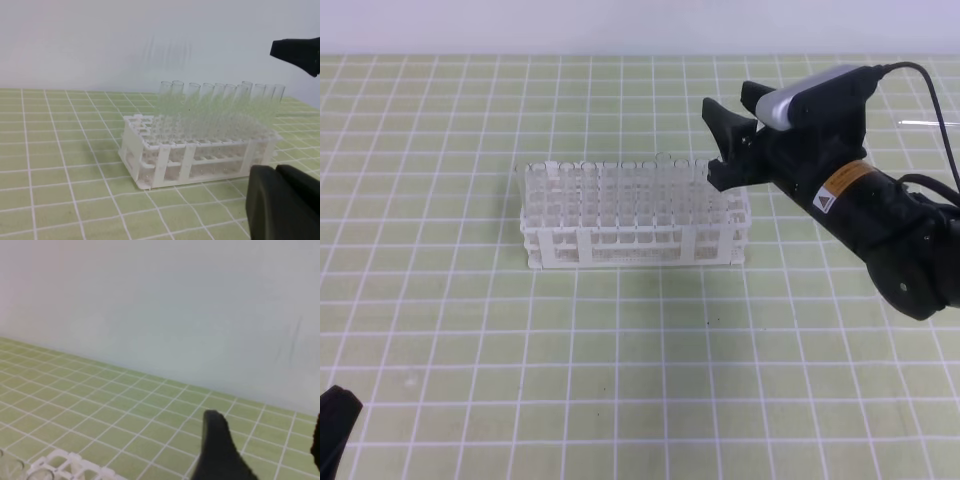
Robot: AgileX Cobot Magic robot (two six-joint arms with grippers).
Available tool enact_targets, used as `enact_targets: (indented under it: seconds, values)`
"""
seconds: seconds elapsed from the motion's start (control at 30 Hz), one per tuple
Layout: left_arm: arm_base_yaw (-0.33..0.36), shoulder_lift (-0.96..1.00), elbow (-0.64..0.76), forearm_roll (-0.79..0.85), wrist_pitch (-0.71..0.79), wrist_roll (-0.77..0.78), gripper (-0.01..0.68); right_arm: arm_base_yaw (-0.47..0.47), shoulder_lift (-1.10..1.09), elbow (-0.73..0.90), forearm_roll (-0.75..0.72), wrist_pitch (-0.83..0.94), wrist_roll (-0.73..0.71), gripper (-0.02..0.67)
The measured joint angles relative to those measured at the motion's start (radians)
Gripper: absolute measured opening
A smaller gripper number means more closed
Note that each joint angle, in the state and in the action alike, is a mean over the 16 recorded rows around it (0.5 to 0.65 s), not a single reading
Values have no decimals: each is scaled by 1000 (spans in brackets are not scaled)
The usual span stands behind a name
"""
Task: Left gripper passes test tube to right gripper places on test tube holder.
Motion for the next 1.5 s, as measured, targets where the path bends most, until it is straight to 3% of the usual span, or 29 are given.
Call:
enact_targets:
  seconds: [0.3, 0.77, 0.87, 1.23, 1.5]
  values:
    - [0, 1, 2, 0, -2, 0, -2, 0, -103, 0, -4, 91, -2, 339]
    - [0, 1, 4, 0, -2, 0, -2, 0, -566, 88, -6, 491, 15, 41]
    - [0, 1, 4, 0, -2, 0, -2, 0, -676, 120, -1, 580, 31, 3]
    - [0, 2, 7, 0, -5, 0, -2, 0, -939, 185, 14, 937, 81, -14]
    - [0, 1, 6, 0, -4, 0, -2, -14, -1044, 225, 11, 1076, 68, -15]
